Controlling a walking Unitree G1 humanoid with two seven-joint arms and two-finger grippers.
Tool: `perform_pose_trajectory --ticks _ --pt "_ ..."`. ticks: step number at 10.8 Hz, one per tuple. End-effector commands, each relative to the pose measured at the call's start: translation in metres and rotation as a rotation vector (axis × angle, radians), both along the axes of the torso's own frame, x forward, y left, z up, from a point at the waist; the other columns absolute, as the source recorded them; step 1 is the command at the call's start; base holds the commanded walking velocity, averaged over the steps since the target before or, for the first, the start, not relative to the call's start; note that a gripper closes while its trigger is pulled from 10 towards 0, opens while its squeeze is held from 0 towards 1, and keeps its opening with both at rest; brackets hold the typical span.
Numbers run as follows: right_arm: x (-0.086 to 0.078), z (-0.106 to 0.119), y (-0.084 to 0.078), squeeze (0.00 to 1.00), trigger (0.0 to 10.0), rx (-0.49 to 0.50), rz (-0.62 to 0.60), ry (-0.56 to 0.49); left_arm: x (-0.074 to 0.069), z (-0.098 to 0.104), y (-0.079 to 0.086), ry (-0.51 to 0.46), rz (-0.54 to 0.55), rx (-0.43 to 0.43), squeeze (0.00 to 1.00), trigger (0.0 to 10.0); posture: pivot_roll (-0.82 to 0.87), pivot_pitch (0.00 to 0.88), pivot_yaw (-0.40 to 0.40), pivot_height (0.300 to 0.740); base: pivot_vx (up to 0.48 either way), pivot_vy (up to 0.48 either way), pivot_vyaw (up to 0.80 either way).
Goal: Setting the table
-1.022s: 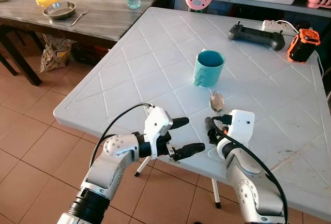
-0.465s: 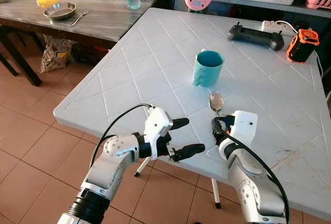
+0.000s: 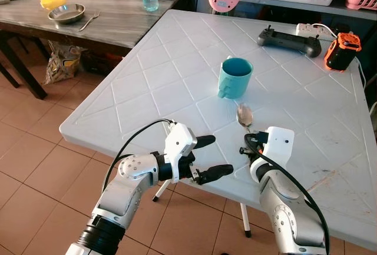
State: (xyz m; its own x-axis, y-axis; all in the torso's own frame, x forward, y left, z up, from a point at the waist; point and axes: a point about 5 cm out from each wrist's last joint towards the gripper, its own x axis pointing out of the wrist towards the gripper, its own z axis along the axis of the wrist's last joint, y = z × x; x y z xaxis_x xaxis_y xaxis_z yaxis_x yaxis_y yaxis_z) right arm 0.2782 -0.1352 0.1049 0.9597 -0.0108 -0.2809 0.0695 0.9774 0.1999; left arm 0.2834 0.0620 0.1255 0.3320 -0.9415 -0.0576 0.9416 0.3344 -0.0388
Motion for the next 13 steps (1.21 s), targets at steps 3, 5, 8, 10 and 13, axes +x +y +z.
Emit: perform_pose_trajectory --ticks 3,5,8,10,13 --pt "-0.014 -0.034 0.011 0.0 0.0 0.052 0.017 0.166 -0.002 -0.004 -0.001 0.001 -0.007 0.02 0.0 10.0 -0.02 0.142 0.058 0.74 0.0 0.0 0.0" --pt "-0.014 -0.035 0.012 0.0 0.0 0.058 0.017 0.171 -0.001 -0.004 -0.001 0.001 -0.01 0.024 0.0 10.0 -0.02 0.142 0.058 0.74 0.0 0.0 0.0" --pt "-0.012 -0.026 0.009 0.0 0.0 0.05 0.003 0.106 0.0 -0.004 -0.001 -0.009 0.005 0.021 0.0 10.0 -0.02 0.14 0.058 0.74 0.0 0.0 0.0" --pt "-0.012 -0.008 0.001 0.0 0.0 0.037 -0.045 -0.022 0.002 -0.001 -0.001 -0.023 0.023 0.008 0.0 10.0 -0.03 0.135 0.059 0.74 0.0 0.0 0.0" --pt "-0.018 0.004 -0.008 0.0 0.0 -0.007 -0.104 -0.121 0.004 0.001 -0.004 -0.031 0.029 0.0 0.0 10.0 -0.03 0.132 0.06 0.74 0.0 0.0 0.0"
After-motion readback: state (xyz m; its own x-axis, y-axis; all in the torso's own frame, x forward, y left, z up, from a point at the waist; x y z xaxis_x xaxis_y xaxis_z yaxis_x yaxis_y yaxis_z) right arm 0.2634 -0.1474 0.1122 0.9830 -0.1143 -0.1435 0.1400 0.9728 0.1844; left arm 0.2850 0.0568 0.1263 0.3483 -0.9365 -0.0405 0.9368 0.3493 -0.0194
